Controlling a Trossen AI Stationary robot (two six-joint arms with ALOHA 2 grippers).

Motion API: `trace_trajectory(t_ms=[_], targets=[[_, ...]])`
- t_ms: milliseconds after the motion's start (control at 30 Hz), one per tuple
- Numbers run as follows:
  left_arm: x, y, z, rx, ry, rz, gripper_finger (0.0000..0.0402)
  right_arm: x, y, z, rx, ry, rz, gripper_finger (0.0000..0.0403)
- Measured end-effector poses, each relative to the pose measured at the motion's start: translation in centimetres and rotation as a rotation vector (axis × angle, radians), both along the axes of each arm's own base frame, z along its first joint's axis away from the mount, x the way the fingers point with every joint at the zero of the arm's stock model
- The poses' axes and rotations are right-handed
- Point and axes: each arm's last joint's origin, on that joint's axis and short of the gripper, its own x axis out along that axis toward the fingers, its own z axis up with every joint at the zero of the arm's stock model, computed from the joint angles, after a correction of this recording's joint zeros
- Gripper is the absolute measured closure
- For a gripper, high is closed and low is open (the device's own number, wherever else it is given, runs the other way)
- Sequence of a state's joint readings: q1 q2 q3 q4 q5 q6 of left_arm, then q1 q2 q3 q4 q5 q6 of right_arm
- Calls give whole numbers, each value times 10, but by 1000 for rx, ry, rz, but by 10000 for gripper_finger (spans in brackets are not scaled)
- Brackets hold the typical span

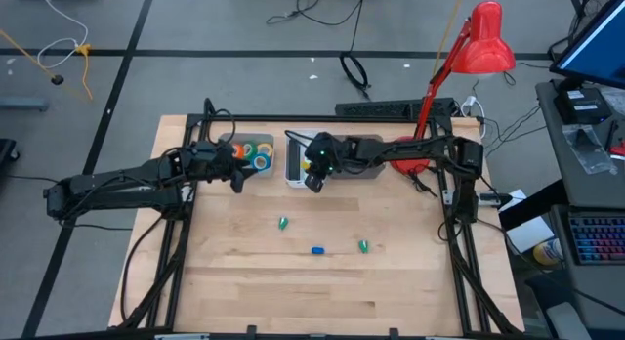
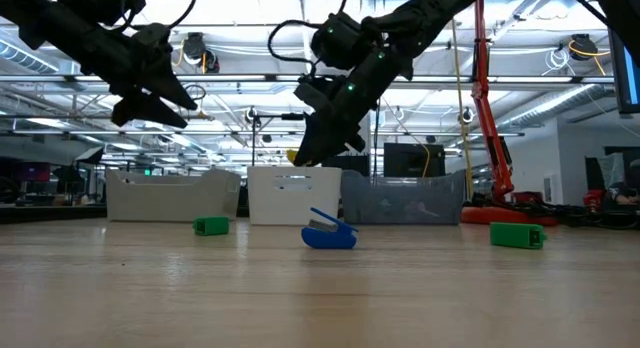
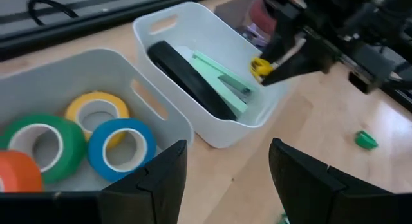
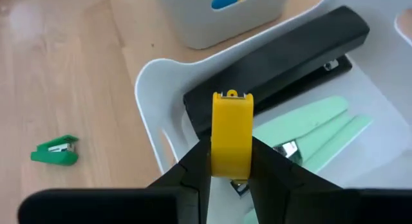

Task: Pick and place Stapler, Stapler remover, tape
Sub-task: Put the yellow stapler into the white bin

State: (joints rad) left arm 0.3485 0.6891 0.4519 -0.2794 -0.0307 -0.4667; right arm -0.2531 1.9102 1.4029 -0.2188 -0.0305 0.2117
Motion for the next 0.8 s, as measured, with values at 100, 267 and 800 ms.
trace_trajectory(t_ms=[100,267,800], targets=[[0,1,0,13,4,24,183,0,0,1,-19,-3,14,331],[-1,1,0,22,8,42,183,-2,-5,0,-31,14,16,330],[-1,1,0,21,7,44,183,-6,-6,-3,-64,63,61,330]])
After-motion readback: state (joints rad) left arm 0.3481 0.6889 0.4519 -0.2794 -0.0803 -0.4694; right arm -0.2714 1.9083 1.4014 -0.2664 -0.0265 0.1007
